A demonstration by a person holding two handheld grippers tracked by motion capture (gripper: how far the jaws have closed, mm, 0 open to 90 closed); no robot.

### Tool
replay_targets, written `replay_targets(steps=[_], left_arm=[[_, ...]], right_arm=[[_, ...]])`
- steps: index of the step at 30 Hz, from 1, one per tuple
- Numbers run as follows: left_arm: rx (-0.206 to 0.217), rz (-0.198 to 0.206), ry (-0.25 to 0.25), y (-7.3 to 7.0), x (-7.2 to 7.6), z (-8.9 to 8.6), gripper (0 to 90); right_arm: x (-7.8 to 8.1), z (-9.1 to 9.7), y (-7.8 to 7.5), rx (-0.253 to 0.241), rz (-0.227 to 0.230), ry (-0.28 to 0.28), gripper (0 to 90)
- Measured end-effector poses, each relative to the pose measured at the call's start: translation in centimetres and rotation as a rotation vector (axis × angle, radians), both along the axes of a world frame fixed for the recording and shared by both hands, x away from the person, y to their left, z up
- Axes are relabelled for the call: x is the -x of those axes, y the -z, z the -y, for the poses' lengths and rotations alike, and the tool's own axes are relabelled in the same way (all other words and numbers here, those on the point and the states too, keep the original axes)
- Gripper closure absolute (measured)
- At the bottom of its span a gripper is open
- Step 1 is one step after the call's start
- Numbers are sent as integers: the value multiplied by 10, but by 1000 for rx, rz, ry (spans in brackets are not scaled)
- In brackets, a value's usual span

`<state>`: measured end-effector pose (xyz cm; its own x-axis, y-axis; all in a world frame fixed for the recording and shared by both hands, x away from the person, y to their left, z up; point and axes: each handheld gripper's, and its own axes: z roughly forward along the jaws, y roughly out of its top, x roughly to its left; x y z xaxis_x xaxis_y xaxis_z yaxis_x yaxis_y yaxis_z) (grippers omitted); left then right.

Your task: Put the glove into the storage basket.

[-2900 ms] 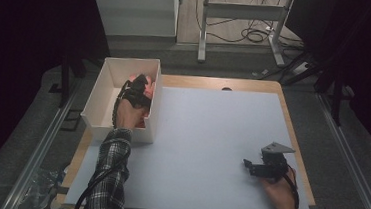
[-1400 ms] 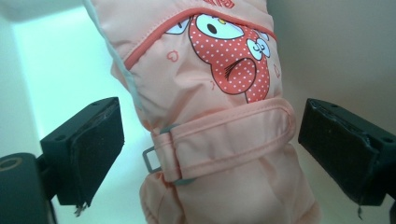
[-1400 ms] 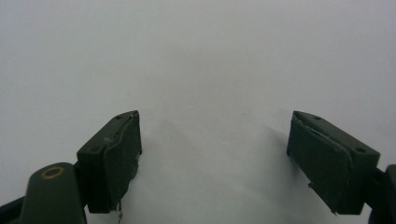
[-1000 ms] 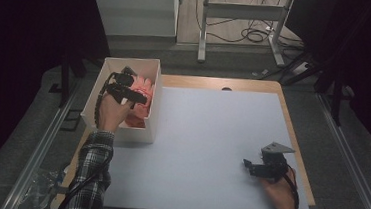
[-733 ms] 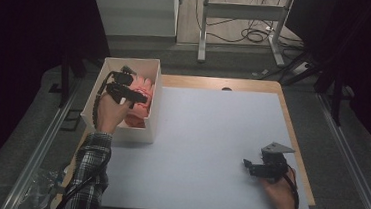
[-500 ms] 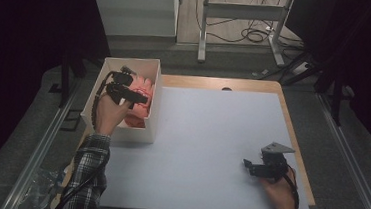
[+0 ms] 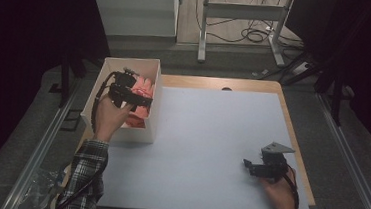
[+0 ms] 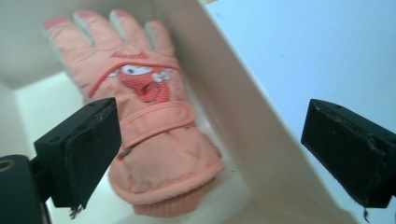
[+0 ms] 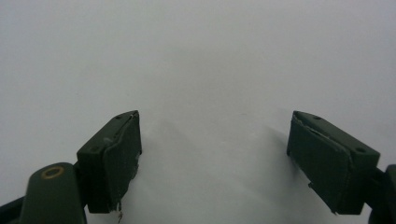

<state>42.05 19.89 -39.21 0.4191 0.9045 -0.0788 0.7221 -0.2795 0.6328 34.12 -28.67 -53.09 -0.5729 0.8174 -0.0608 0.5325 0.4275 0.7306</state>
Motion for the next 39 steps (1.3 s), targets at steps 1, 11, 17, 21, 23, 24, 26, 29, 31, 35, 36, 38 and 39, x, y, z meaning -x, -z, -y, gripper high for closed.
replay_targets(steps=[1, 11, 17, 21, 23, 24, 26, 29, 31, 35, 36, 38, 39], left_arm=[[-1, 8, 14, -1, 2, 3, 52], [9, 68, 133, -10, 24, 34, 49], [15, 85, 201, -9, 36, 58, 41], [13, 94, 252, -4, 44, 74, 39], [16, 97, 276, -1, 47, 82, 39], [17, 96, 289, 1, 49, 86, 39], [14, 101, 309, 4, 52, 92, 37], [28, 105, 338, 10, 57, 100, 37], [33, 109, 360, 16, 61, 106, 37], [70, 103, 394, 30, 67, 115, 35], [74, 102, 398, 33, 68, 117, 35], [70, 97, 409, 41, 71, 120, 35], [66, 100, 411, 45, 72, 121, 35]], right_arm=[[0, 0, 0, 0, 0, 0, 182], [0, 0, 0, 0, 0, 0, 182], [0, 0, 0, 1, 0, 0, 182], [0, 0, 0, 1, 1, 0, 182], [0, 0, 0, 0, 1, 0, 182], [0, 0, 0, 1, 1, 0, 182], [0, 0, 0, 3, -1, -1, 182], [0, 0, 0, 2, 0, -1, 182], [0, 0, 0, 2, 0, -1, 182], [0, 0, 0, 1, 0, -1, 182], [0, 0, 0, 1, 0, -1, 182], [0, 0, 0, 3, -1, -2, 181], [0, 0, 0, 3, -1, -2, 182]])
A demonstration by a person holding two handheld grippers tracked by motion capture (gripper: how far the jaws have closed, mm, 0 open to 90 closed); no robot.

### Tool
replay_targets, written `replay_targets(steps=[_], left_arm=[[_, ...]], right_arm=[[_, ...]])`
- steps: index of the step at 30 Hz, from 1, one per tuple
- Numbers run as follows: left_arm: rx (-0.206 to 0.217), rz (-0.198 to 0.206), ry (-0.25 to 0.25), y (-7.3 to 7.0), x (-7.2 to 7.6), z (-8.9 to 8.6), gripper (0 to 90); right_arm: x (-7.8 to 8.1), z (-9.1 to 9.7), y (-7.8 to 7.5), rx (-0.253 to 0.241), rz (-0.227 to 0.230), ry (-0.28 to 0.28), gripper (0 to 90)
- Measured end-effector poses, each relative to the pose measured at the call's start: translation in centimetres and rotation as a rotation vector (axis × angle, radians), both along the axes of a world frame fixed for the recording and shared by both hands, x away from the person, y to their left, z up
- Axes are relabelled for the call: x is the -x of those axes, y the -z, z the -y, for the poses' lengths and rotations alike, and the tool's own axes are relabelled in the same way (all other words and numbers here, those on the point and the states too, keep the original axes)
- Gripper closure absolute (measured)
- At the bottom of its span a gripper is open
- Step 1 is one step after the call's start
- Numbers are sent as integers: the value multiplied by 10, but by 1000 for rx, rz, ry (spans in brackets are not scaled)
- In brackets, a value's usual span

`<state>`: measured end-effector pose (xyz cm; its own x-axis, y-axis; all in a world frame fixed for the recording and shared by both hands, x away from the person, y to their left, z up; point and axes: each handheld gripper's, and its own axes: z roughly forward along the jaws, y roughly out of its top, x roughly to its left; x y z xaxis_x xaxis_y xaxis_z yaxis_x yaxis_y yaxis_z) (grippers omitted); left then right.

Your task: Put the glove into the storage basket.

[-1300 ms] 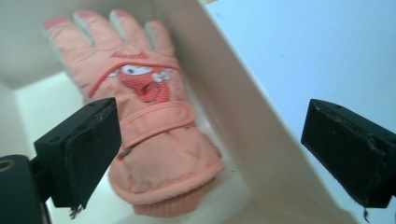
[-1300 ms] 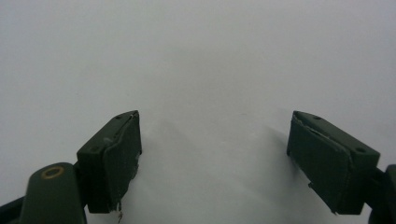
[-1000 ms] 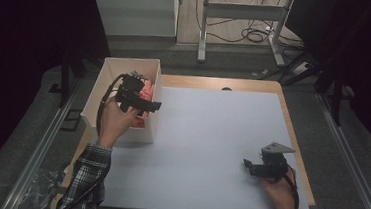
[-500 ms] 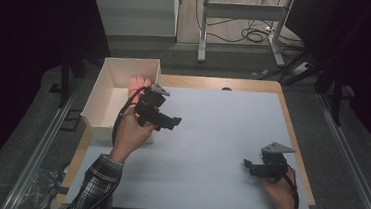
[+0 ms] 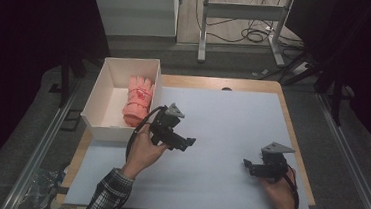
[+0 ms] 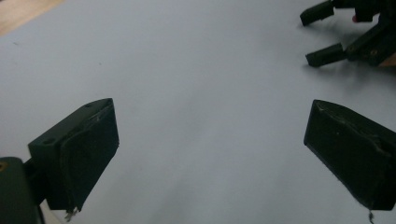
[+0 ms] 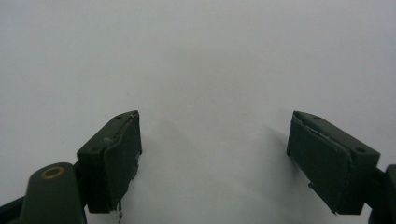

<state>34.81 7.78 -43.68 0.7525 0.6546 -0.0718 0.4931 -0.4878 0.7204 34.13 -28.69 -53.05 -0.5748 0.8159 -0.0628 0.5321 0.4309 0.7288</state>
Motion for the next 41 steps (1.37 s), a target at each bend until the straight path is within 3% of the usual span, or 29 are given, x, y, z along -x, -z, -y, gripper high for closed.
replay_targets(steps=[7, 14, 27, 31, 41], left_arm=[[13, -17, 21, 27, 9, 2, 35], [-12, -16, 34, 57, 17, 0, 34], [-61, -29, 7, 107, 30, -8, 33], [-62, -1, 10, 109, 33, -8, 23], [-64, -2, 8, 110, 33, -8, 14]], right_arm=[[0, 0, 0, 0, 0, 1, 182], [0, 0, 0, 0, 1, 0, 181], [0, 0, 0, 0, 1, 1, 181], [0, 0, 0, 1, 2, 1, 180], [0, 0, 0, 2, 2, 1, 180]])
